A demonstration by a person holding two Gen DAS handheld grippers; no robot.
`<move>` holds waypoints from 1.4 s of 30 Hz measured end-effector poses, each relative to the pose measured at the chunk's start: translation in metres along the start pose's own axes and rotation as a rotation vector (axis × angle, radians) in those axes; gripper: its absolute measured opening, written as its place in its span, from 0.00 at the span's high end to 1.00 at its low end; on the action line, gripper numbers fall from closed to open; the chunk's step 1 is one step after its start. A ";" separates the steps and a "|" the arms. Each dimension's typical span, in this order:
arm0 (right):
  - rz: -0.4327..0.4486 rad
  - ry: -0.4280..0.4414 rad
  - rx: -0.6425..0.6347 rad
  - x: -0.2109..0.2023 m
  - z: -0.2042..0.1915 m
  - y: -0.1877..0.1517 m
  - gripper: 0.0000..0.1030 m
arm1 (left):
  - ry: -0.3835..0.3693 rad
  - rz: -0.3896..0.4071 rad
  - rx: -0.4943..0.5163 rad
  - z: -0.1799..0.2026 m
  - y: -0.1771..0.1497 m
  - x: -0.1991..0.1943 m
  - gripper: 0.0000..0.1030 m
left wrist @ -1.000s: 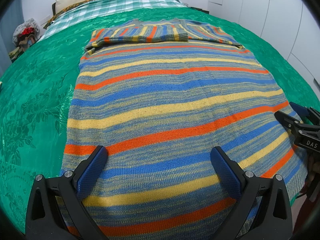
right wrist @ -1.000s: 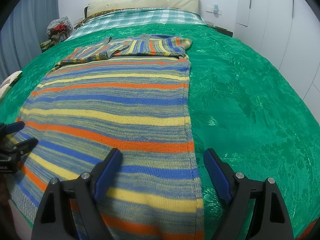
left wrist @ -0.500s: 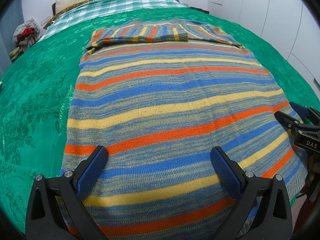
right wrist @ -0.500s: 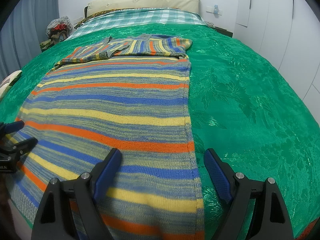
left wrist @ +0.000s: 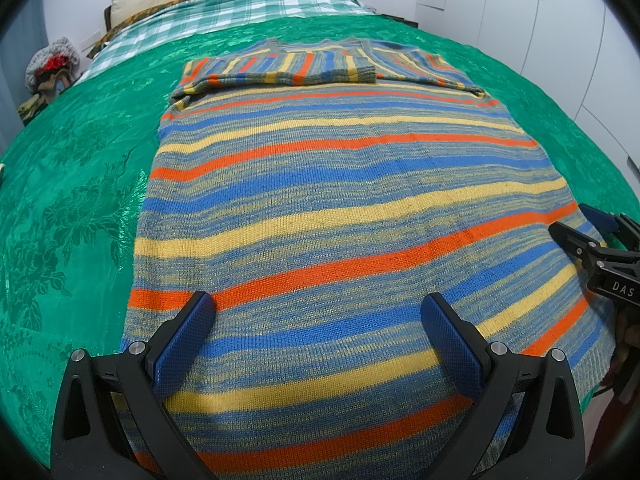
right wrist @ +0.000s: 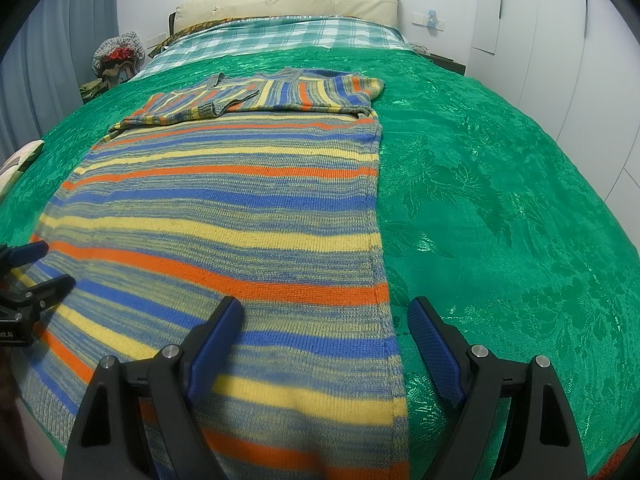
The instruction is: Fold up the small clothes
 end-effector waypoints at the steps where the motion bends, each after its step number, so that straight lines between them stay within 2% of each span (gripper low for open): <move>1: 0.000 0.000 0.000 0.000 0.000 0.000 0.18 | 0.000 0.000 0.000 0.000 0.000 0.000 0.01; 17: -0.006 0.000 -0.001 0.001 0.000 0.000 0.17 | -0.003 -0.005 0.003 0.000 0.000 0.000 0.01; 21: -0.084 0.009 0.000 -0.005 0.005 0.009 0.17 | -0.012 -0.098 0.005 -0.003 0.003 -0.020 0.02; 23: -0.062 0.041 0.063 -0.025 0.016 0.022 0.17 | -0.028 -0.087 -0.029 -0.014 0.009 -0.045 0.02; 26: -0.045 0.049 0.124 -0.051 0.042 0.033 0.17 | -0.002 -0.064 -0.109 -0.051 0.009 -0.075 0.02; 28: -0.079 0.073 0.178 -0.060 0.063 0.030 0.17 | 0.019 -0.098 -0.167 -0.074 -0.003 -0.078 0.02; 30: -0.151 0.132 0.239 -0.063 0.077 0.021 0.17 | 0.003 -0.184 -0.233 -0.091 -0.023 -0.072 0.04; 32: -0.245 0.211 0.295 -0.065 0.082 0.007 0.21 | -0.047 -0.231 -0.272 -0.091 -0.037 -0.069 0.15; 35: -0.408 0.345 0.313 -0.071 0.071 -0.022 0.30 | -0.085 -0.252 -0.201 -0.074 -0.039 -0.067 0.18; 39: -0.496 0.384 0.272 -0.064 0.058 -0.045 0.40 | -0.073 -0.296 -0.137 -0.063 -0.046 -0.059 0.40; 40: -0.509 0.397 0.256 -0.061 0.054 -0.048 0.48 | -0.075 -0.303 -0.138 -0.061 -0.047 -0.059 0.53; 41: -0.522 0.419 0.248 -0.059 0.050 -0.050 0.65 | -0.077 -0.316 -0.143 -0.061 -0.047 -0.058 0.65; 42: -0.543 0.456 0.237 -0.059 0.042 -0.054 0.78 | -0.095 -0.343 -0.160 -0.062 -0.048 -0.055 0.96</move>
Point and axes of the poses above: each gripper's, at about its wrist camera, not at the fingertips, and x roughly the way its jaws point, z to its right, y to its top, the point moved 8 cm from there along x, roughly the way its jaws point, and after that the axes turned 6 degrees about z, right-handed, at the moved point
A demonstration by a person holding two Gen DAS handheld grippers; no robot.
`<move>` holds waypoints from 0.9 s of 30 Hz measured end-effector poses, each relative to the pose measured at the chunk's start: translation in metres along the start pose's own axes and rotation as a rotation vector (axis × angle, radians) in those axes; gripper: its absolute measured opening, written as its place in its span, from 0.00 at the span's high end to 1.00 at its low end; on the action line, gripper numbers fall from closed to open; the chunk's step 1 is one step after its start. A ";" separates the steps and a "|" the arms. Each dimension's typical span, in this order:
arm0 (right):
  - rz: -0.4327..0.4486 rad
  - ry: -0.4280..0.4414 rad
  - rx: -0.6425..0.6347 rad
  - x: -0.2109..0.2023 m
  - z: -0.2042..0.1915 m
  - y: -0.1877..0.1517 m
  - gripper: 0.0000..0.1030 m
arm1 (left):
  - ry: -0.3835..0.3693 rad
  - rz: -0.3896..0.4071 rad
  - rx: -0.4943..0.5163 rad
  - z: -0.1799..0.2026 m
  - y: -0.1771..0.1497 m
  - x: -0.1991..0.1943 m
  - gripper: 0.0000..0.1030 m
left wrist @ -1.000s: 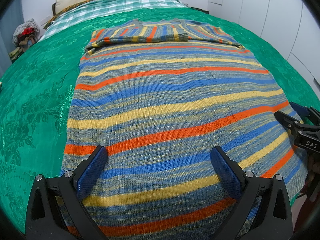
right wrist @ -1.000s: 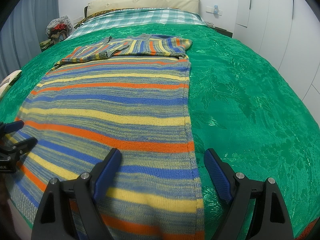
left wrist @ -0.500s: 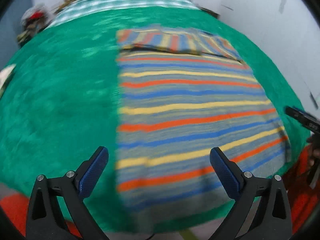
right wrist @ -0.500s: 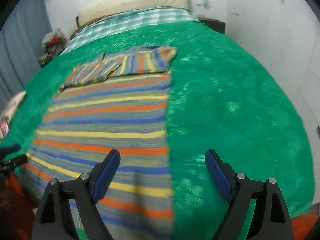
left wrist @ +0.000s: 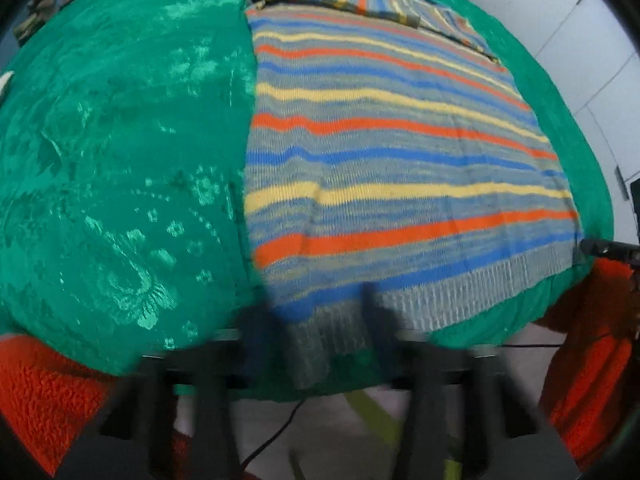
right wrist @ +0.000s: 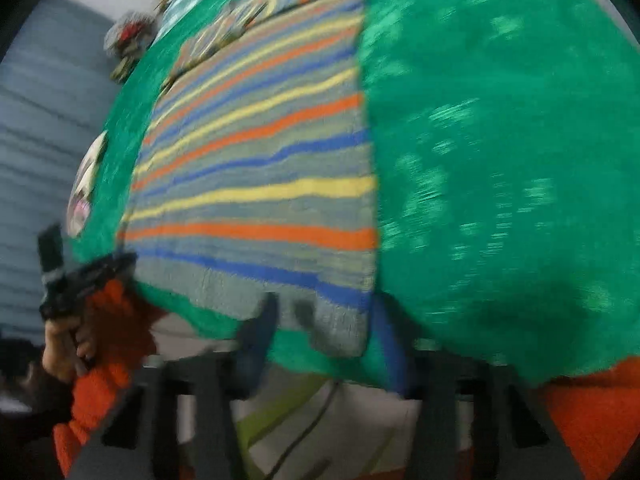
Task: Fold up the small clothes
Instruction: 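Grasp the sweater hem with both grippers and fold it up toward the collar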
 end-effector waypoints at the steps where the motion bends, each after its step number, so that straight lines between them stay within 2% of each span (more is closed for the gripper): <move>1: -0.031 0.022 -0.014 0.005 -0.006 -0.005 0.94 | -0.022 -0.015 -0.019 0.003 -0.003 0.000 0.96; 4: -0.027 -0.015 -0.098 -0.006 -0.014 -0.003 0.94 | -0.068 -0.024 -0.087 -0.003 0.002 -0.009 0.97; 7: 0.087 0.011 -0.076 -0.036 -0.018 0.026 0.94 | -0.149 -0.008 -0.160 -0.010 0.018 -0.026 0.97; 10: 0.223 0.037 -0.034 -0.058 -0.014 0.073 0.94 | -0.230 0.034 -0.211 -0.016 0.061 -0.033 0.97; 12: 0.285 0.038 -0.011 -0.059 -0.012 0.107 0.94 | -0.258 0.077 -0.237 -0.023 0.101 -0.030 0.97; 16: 0.390 0.043 0.055 -0.048 -0.001 0.187 0.94 | -0.262 0.163 -0.274 -0.037 0.196 -0.010 0.97; 19: 0.448 0.029 0.067 -0.036 0.001 0.257 0.94 | -0.252 0.185 -0.289 -0.044 0.253 0.008 0.97; 23: 0.472 0.018 0.073 -0.013 -0.006 0.326 0.94 | -0.238 0.214 -0.317 -0.056 0.317 0.035 0.97; 27: 0.448 -0.002 0.070 0.014 0.003 0.377 0.94 | -0.208 0.194 -0.294 -0.064 0.354 0.064 0.97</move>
Point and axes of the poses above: each gripper's, at about its wrist camera, not at the fingertips, and x roughly the way its jaws point, z to its right, y to its top, the point moved 8 cm from there along x, roughly the way its jaws point, and after that the axes turned 6 degrees about z, right-handed, at the moved point
